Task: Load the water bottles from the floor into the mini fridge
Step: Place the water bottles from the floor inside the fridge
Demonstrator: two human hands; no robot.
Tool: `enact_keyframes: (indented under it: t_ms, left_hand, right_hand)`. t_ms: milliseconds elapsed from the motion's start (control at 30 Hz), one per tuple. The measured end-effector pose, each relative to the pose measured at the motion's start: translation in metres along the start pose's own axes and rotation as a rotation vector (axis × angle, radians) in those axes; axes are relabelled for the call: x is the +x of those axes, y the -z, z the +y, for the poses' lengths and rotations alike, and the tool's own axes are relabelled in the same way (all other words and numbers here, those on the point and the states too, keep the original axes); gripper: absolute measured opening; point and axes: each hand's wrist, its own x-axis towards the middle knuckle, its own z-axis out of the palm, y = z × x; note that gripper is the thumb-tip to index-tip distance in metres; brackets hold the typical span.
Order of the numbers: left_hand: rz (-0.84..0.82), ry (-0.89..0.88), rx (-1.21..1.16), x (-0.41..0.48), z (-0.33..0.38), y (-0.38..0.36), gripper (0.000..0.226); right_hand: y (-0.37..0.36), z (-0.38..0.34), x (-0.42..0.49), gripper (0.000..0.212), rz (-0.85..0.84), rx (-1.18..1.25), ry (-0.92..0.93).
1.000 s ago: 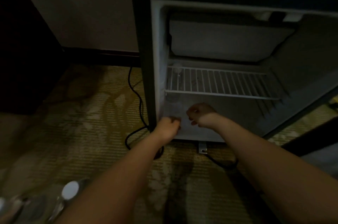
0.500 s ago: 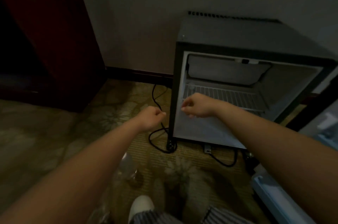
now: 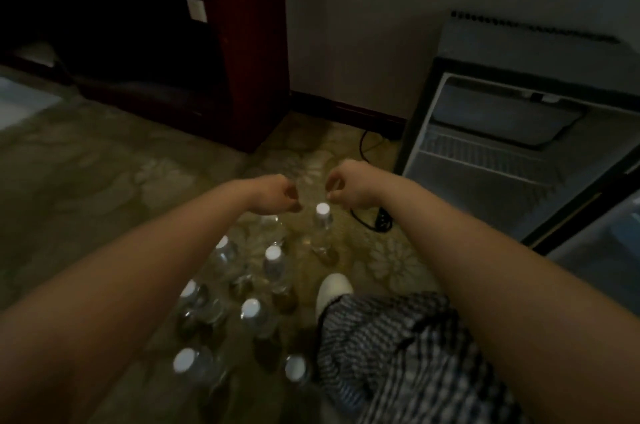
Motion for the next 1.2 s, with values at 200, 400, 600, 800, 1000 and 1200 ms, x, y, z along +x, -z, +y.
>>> enact_keyframes:
  t_ms: [200, 400, 600, 800, 1000, 1200]
  left_hand:
    - [-0.135, 0.063, -0.116, -0.060, -0.050, -0.050, 0.038]
    - [-0.206, 0.081, -0.251, -0.096, -0.074, -0.118, 0.035]
    - [-0.276, 0.144, -0.401, -0.110, -0.083, -0.211, 0.045]
    - [-0.180, 0.182, -0.580, -0.110, -0.079, -0.263, 0.075]
    - [-0.139, 0.179, -0.743, -0.098, -0.082, -0.283, 0.073]
    - [-0.142, 0.185, -0.808, -0.090, -0.091, -0.298, 0.071]
  right_hand:
    - [-0.075, -0.038, -0.025, 0.029, -0.064, 0.100, -0.052]
    - [-0.163, -0.044, -0.044, 0.025, -0.247, 0.092, -0.124]
    - [-0.185, -0.040, -0.055, 0.032, -0.377, -0.088, -0.075]
    - [-0.213, -0.033, -0.046, 0.040, -0.451, -0.256, -0.131]
    - [-0.236, -0.024, -0.034, 0.048, -0.501, -0.314, -0.188]
    - [-0.261, -0.026, -0.028, 0.034, -0.444, -0.318, -0.167]
